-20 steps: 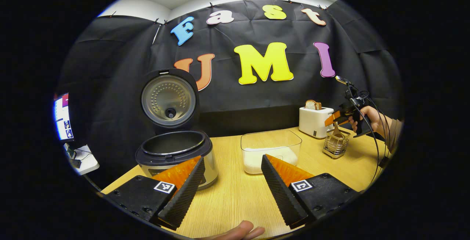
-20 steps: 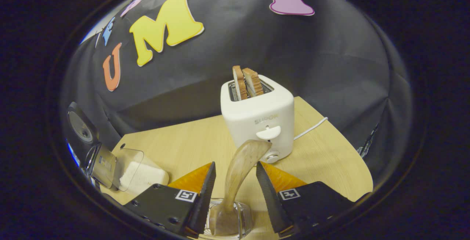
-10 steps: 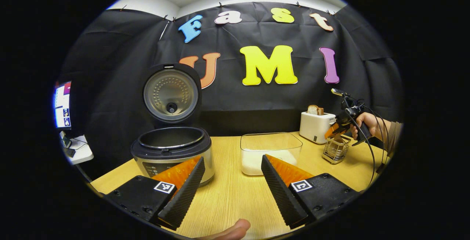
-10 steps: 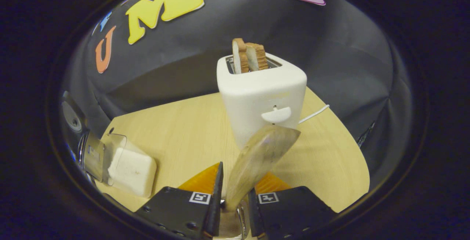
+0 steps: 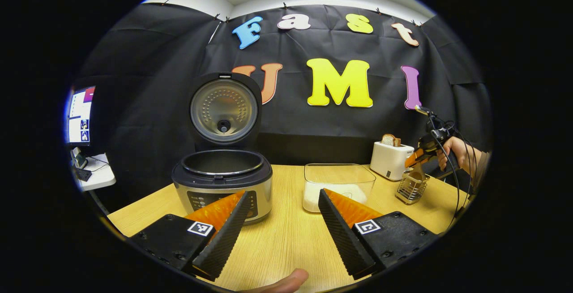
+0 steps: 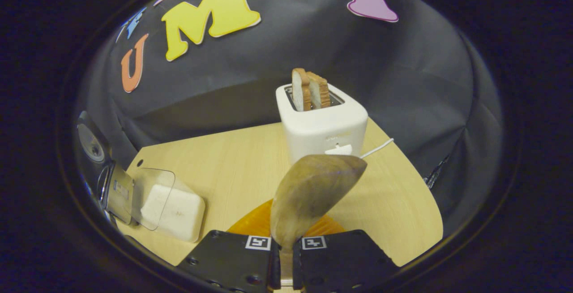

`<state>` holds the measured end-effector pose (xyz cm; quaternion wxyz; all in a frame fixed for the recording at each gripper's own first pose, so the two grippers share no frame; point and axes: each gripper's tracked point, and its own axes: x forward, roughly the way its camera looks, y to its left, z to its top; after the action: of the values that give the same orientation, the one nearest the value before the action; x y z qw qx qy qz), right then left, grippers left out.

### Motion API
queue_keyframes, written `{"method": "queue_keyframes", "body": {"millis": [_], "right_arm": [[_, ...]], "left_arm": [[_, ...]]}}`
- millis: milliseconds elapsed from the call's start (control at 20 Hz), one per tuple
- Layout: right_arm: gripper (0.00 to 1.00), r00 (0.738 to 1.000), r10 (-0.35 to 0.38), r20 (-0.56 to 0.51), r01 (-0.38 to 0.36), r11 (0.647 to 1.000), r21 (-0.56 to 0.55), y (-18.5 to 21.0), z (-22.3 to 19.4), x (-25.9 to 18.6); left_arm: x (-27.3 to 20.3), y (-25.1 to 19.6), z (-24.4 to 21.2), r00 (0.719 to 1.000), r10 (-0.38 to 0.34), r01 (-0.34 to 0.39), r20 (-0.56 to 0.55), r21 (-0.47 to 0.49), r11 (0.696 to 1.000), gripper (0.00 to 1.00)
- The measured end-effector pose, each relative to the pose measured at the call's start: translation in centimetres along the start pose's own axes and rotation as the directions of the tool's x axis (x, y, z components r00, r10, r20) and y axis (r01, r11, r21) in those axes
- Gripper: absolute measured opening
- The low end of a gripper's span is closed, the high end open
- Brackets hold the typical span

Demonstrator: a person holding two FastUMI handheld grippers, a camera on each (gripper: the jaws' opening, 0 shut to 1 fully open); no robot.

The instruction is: Close the left gripper, press the button to open the rice cooker; take a wooden spoon from the chopstick holder with the right hand, scoop a spoonful of rice and pour it into the rice cooker, then put the wooden spoon back into the chopstick holder.

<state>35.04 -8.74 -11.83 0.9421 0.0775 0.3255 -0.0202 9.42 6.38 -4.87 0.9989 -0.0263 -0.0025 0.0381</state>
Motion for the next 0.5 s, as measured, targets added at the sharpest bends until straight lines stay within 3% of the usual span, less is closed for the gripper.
{"method": "queue_keyframes", "body": {"millis": [250, 500], "right_arm": [[0.10, 0.996, -0.038, 0.086, 0.044, 0.997, -0.061, 1.5, 2.2, -4.2], [0.10, 0.983, -0.035, 0.178, 0.064, 0.986, -0.156, 6.8, 4.6, -7.9]], "left_arm": [[-1.2, 0.5, 0.7, 1.000, -0.024, 0.023, 0.008, 0.019, 1.000, 0.98], [-2.1, 1.9, 2.1, 0.999, -0.016, 0.015, 0.041, 0.019, 1.000, 0.98]]}}
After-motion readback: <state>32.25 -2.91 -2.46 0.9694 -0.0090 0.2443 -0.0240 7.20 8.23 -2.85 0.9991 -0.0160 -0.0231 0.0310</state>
